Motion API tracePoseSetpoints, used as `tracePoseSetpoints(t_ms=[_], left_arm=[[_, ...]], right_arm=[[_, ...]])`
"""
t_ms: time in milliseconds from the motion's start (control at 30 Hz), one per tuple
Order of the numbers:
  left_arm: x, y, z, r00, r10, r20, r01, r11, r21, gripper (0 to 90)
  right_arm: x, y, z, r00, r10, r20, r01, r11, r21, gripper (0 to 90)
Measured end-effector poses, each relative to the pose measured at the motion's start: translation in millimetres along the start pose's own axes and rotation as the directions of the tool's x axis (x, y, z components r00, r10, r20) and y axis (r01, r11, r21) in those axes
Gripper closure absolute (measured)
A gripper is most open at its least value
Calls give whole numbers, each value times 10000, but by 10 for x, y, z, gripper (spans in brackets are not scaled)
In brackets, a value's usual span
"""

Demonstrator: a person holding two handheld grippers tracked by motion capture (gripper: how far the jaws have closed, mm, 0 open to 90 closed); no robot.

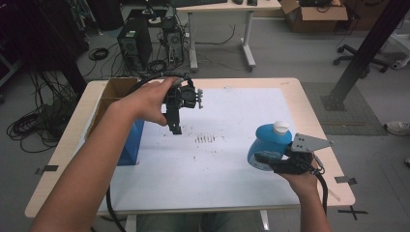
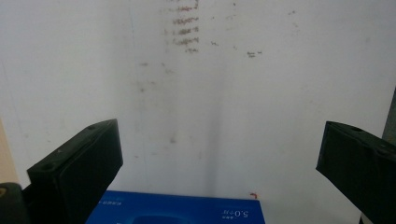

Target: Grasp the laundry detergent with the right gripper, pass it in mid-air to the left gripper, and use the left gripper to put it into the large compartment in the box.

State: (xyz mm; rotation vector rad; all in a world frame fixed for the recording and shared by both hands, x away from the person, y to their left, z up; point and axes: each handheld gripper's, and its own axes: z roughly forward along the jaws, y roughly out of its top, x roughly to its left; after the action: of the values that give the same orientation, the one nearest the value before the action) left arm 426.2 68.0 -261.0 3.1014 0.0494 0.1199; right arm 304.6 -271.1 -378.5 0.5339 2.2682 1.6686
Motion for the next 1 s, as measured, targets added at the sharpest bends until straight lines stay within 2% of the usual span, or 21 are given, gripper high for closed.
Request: tracePoseSetpoints(t_ms=[267, 500, 733, 1000], left_arm=[[-20, 4, -77, 10000, 30, 51, -30, 10000, -61, 3], [-41, 9, -137, 9999, 83, 99, -82, 9999, -118, 2], [-67, 19, -217, 9993, 146, 338, -133, 9993, -361, 1], [-119, 60, -317, 9992, 314, 228, -306, 9989, -351, 2]], right_arm=[[-4, 152, 149, 9984, -230, -524, 236, 9997, 111, 443], [-32, 238, 245, 9964, -271, -800, 289, 9994, 213, 444], [-76, 291, 314, 9944, -272, -1020, 306, 9990, 320, 445], [-105, 319, 414, 9912, -242, -1303, 292, 9989, 365, 446]])
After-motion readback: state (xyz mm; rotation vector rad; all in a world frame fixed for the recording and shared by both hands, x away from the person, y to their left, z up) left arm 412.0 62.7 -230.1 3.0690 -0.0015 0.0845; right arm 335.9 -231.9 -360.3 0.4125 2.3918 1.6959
